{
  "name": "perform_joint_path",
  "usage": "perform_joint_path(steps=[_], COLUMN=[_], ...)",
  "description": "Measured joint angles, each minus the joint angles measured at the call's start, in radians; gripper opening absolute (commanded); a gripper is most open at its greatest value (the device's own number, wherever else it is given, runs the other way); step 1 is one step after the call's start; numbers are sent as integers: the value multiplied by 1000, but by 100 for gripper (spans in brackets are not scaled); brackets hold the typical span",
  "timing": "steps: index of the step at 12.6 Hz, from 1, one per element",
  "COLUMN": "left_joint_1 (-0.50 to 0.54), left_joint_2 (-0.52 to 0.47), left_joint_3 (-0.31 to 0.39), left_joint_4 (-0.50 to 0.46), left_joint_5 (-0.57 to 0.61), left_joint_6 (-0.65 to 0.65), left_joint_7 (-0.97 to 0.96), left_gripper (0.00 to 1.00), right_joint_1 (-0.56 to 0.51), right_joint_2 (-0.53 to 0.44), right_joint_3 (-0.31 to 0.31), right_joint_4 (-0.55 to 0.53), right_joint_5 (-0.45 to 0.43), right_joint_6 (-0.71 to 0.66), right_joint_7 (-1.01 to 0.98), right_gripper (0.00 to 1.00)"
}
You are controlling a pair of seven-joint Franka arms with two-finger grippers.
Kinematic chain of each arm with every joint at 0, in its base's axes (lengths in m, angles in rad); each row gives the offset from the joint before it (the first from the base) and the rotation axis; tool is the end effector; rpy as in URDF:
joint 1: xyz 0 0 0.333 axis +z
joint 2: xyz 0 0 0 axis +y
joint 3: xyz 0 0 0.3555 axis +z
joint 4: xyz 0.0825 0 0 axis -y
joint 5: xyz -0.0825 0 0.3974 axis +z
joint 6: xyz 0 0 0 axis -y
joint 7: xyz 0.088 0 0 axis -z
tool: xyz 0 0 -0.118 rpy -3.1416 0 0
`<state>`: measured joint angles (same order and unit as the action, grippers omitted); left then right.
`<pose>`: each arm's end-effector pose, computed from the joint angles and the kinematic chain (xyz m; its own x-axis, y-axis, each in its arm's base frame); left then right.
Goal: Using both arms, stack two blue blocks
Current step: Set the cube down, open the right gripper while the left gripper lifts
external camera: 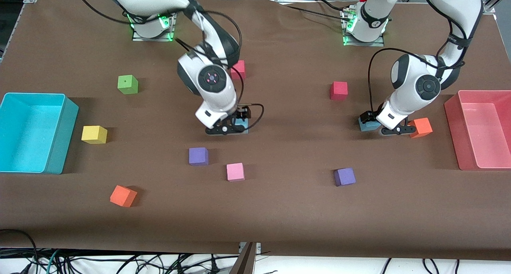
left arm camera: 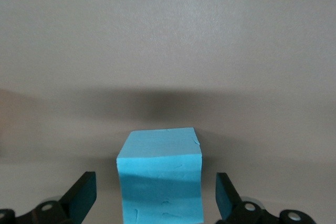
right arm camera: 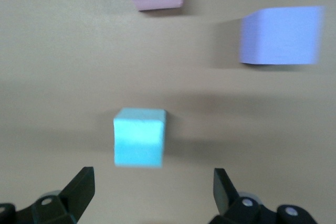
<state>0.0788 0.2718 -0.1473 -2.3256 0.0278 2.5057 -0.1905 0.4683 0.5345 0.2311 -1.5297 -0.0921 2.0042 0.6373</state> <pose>0.5270 -0.0373 0.2320 0.9907 0.1015 -0.0911 0.1027 -0.9947 0.0078 0.5730 0.4390 0.3660 0.9956 0.0741 -0.0571 0.0741 -0.9972 -0.0015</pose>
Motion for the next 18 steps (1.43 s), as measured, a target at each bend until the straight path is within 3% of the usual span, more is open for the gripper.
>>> perform_joint_path(steps=[1, 2, 3, 4, 5, 6, 8, 11, 14, 16, 18], left_joint_1=[0, 0, 0, -1, -1, -1, -1, -7, -47, -90, -163], left_joint_2=[9, 19, 27, 32, 36, 37, 35, 8, -75, -105, -106], left_joint_3=[0, 0, 0, 0, 0, 0, 0, -3, -44, -97, -147], left_joint_4=[-1, -1, -1, -1, -1, -1, -1, 24, 182, 308, 372], left_joint_5=[0, 0, 0, 0, 0, 0, 0, 0, -2, -5, -7], left_joint_6=[11, 18, 23, 25, 26, 27, 27, -4, -254, -395, -431], left_joint_7=[0, 0, 0, 0, 0, 0, 0, 0, -3, -48, -189], left_gripper=[99, 77, 48, 26, 12, 6, 0, 0, 0, 0, 0], right_joint_1=[-14, -33, -48, -54, -54, -55, -57, -46, -15, 40, 83], right_joint_2=[-55, -109, -160, -209, -249, -277, -305, -322, -321, -292, -224], right_joint_3=[0, -1, -10, -38, -73, -104, -140, -143, -141, -140, -139], right_joint_4=[-7, -30, -73, -131, -190, -242, -337, -504, -637, -697, -710], right_joint_5=[5, 43, 137, 269, 363, 406, 491, 728, 966, 1183, 1487], right_joint_6=[-49, -70, -71, -70, -62, -41, 54, 291, 507, 636, 706], right_joint_7=[-65, -177, -307, -433, -543, -629, -749, -967, -1256, -1496, -1811], right_gripper=[100, 100, 100, 100, 100, 100, 100, 100, 100, 100, 100])
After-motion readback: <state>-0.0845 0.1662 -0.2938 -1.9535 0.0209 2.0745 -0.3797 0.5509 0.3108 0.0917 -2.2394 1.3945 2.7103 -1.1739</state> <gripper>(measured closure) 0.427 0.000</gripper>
